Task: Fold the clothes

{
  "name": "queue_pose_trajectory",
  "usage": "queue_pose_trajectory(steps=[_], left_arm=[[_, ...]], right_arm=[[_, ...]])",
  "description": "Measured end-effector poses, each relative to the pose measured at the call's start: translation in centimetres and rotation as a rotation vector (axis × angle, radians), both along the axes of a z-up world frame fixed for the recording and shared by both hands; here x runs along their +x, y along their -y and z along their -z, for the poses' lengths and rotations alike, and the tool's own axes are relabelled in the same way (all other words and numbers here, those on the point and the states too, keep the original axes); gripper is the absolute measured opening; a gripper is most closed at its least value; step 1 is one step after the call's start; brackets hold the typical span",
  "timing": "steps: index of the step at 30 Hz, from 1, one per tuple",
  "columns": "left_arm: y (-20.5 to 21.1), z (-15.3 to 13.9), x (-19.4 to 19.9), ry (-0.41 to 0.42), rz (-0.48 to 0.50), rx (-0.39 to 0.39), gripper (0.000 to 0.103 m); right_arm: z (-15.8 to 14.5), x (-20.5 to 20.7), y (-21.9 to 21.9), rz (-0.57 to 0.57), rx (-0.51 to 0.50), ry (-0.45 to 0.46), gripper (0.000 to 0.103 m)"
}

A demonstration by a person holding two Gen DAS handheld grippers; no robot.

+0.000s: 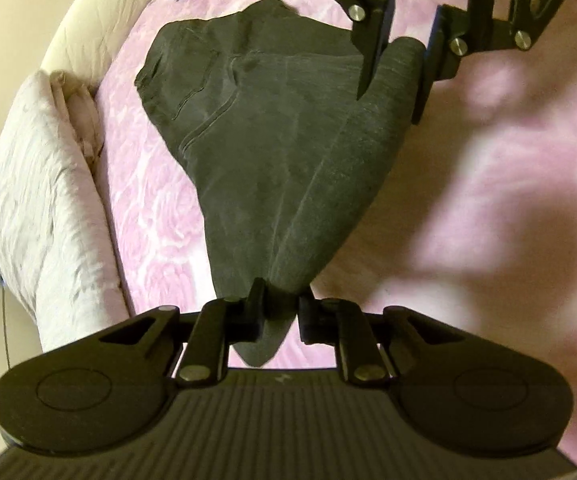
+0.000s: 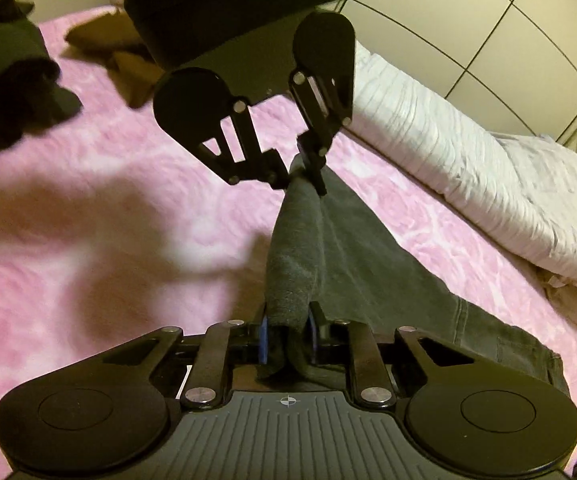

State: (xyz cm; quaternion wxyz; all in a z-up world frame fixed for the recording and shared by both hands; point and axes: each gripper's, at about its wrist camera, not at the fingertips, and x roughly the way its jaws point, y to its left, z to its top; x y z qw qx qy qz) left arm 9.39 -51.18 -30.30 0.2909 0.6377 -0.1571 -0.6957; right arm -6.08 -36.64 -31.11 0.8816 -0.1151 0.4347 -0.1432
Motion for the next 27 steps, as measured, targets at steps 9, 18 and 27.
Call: queue_pose_trajectory(steps=[9, 18, 27], left_arm=[[-7.0, -5.8, 2.1, 0.037, -0.180, 0.084, 0.000], [-8.9, 1.7, -1.0, -0.006, -0.100, 0.103, 0.050], [-5.4, 4.3, -1.3, -0.142, -0.168, 0.142, 0.052]], right_arm=[[-3.8, -1.1, -3.7, -0.035, 0.160, -0.009, 0.015], [1.0, -2.9, -5.7, -0.161, 0.096, -0.051, 0.016], [2.6, -6.7, -4.0, -0.052, 0.229, -0.064, 0.035]])
